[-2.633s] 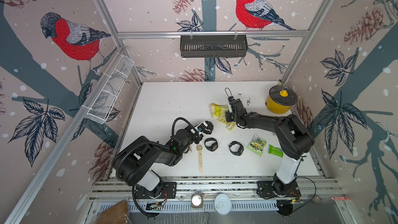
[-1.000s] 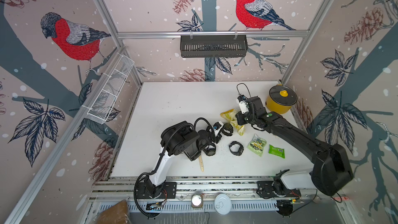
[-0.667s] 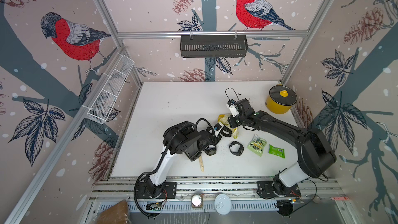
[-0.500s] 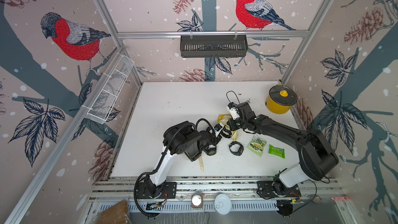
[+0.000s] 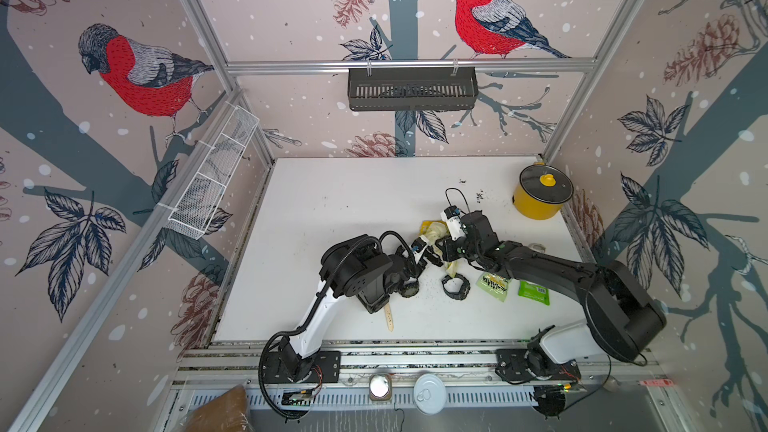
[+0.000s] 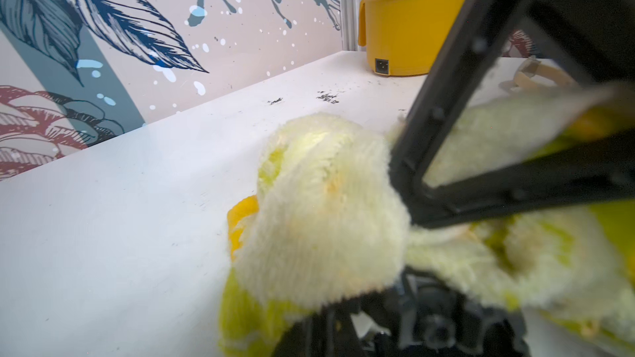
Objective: Wipe the watch dial
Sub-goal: Wipe the dirt from the watch dial.
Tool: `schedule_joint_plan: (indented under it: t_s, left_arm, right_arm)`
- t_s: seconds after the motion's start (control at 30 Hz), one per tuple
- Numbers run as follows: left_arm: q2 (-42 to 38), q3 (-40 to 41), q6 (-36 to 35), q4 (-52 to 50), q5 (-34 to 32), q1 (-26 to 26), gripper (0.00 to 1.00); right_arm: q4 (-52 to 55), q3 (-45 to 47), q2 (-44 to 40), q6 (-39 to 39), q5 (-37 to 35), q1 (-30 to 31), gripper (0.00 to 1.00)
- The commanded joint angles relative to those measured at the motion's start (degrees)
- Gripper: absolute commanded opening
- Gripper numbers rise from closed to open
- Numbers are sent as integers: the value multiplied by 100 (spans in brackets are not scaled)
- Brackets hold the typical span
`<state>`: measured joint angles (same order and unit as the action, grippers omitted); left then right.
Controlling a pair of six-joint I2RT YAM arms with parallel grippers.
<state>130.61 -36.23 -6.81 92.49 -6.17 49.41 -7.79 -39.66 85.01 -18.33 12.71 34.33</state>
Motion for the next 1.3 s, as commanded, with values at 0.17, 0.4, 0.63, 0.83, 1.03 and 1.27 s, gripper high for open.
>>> schedule_joint_plan:
  t_s: [0.17, 0.4, 0.63, 0.83, 1.03, 1.27]
  left_arm:
    - [184, 52, 153, 870, 18, 14, 0]
    - [134, -40, 201, 600, -63, 16, 0]
    - [97, -142, 277, 329, -138, 15, 0]
    - [96, -186, 279, 230, -115, 16, 0]
    - [113, -168, 259, 256, -90, 24, 0]
    - [119, -171, 309, 279, -169, 24, 0]
  right_arm:
    - [192, -240, 784, -245, -132, 298, 2]
    - [711, -576, 895, -58, -471, 398, 2]
    - [885, 31, 15, -66, -532, 554, 2]
    - [348, 62, 368, -183, -359, 608, 2]
    - [-376, -424, 1349, -554, -487, 644, 2]
    - [42, -443, 1394, -526, -955, 420, 2]
